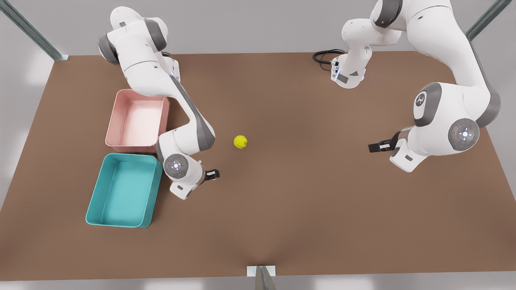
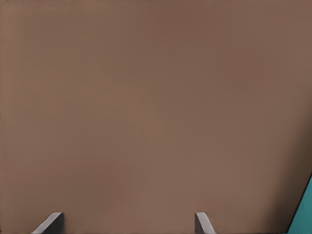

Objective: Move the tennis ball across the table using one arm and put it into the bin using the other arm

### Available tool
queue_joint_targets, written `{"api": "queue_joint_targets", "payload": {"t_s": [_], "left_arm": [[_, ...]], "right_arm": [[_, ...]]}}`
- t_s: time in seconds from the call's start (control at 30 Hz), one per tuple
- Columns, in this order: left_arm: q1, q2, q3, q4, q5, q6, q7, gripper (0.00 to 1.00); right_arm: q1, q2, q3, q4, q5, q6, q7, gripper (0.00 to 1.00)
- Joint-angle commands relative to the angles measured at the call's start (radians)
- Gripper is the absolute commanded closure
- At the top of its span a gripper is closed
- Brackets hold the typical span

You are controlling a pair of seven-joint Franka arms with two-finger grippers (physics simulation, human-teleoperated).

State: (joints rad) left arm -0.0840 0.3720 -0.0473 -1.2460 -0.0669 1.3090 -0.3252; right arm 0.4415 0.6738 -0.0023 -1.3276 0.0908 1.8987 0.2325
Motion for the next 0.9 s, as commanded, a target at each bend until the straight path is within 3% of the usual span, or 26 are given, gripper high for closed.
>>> {"api": "queue_joint_targets", "payload": {"t_s": [0.0, 0.37, 0.67, 0.87], "left_arm": [[0.000, 0.001, 0.000, 0.000, -0.004, 0.004, -0.098, 0.00], [-0.002, 0.001, 0.000, 0.002, -0.004, 0.001, -0.098, 0.00], [0.000, 0.001, 0.000, 0.000, -0.004, 0.004, -0.098, 0.00], [0.000, 0.001, 0.000, 0.000, -0.004, 0.004, -0.098, 0.00]], "right_arm": [[0.032, 0.012, -0.001, -0.010, -0.006, 0.186, 0.709, 0.00], [0.272, -0.125, -0.002, -0.375, -0.060, 0.402, 0.852, 0.00], [0.342, -0.129, 0.001, -0.452, -0.095, 0.467, 0.852, 0.00], [0.378, -0.209, 0.012, -0.558, -0.094, 0.474, 0.846, 0.00]]}}
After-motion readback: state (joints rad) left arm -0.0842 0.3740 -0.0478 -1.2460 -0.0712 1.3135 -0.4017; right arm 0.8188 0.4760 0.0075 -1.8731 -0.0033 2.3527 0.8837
